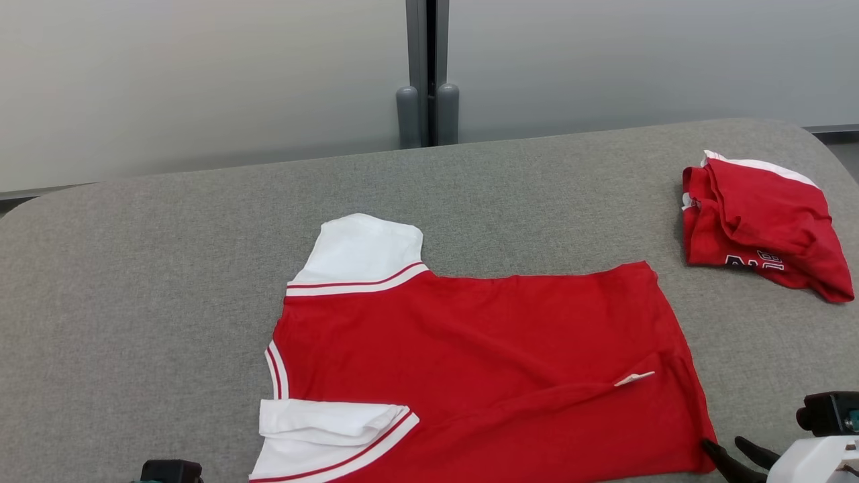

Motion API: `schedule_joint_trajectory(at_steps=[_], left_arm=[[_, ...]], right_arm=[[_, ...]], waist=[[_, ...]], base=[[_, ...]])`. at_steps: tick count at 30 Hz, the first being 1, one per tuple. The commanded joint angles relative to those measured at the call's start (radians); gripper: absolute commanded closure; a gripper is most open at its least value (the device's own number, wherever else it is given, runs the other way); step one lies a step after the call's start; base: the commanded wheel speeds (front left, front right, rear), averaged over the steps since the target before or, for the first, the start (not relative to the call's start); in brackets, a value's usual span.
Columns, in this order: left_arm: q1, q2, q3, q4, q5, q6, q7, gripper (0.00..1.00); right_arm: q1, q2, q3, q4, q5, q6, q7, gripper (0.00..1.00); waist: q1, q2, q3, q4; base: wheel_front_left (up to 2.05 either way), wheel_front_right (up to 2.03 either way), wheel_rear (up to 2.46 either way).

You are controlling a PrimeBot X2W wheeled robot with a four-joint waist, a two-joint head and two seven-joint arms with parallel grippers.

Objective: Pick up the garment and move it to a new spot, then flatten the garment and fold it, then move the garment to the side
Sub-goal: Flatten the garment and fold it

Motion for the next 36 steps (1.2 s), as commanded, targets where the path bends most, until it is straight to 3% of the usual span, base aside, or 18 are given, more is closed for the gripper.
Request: schedule_joint_trajectory(at_steps=[1,9,14,24,36], left_arm=[[-0.008,0.002,0.003,0.006,0.001,-0.004,-0.003,0.0],[-0.07,0.015,0.041,0.014,0.053,-0.01,-0.071,0.0],[-0.178,0.029,0.058,0.021,0.11,-0.039,-0.088,0.0],[-0.515,0.007,0.032,0.123,0.15,-0.178,0.075,0.0],[-0.975,-0.142,-0.045,0.463,0.155,-0.39,0.331,0.0]], right_arm=[[0.009,0.006,-0.016,0.0,-0.013,0.0,-0.011,0.0],[-0.017,0.035,-0.095,-0.047,-0.056,0.0,-0.096,0.0],[-0.078,0.082,-0.145,-0.034,-0.12,0.0,-0.167,0.0],[-0.307,0.142,-0.164,0.064,-0.154,0.0,-0.167,0.0],[-0.607,0.145,0.01,0.21,-0.08,0.0,-0.119,0.0]], waist=[[0.0,-0.0001,0.0,-0.003],[0.0,-0.0001,-0.001,-0.013],[0.0,-0.0001,0.026,-0.023],[0.0,-0.0001,0.161,-0.052],[0.0,-0.0001,0.348,-0.086]], base=[[0.0,0.0,0.0],[0.0,0.0,0.0],[0.0,0.0,0.0],[0.0,0.0,0.0],[0.0,0.0,0.0]])
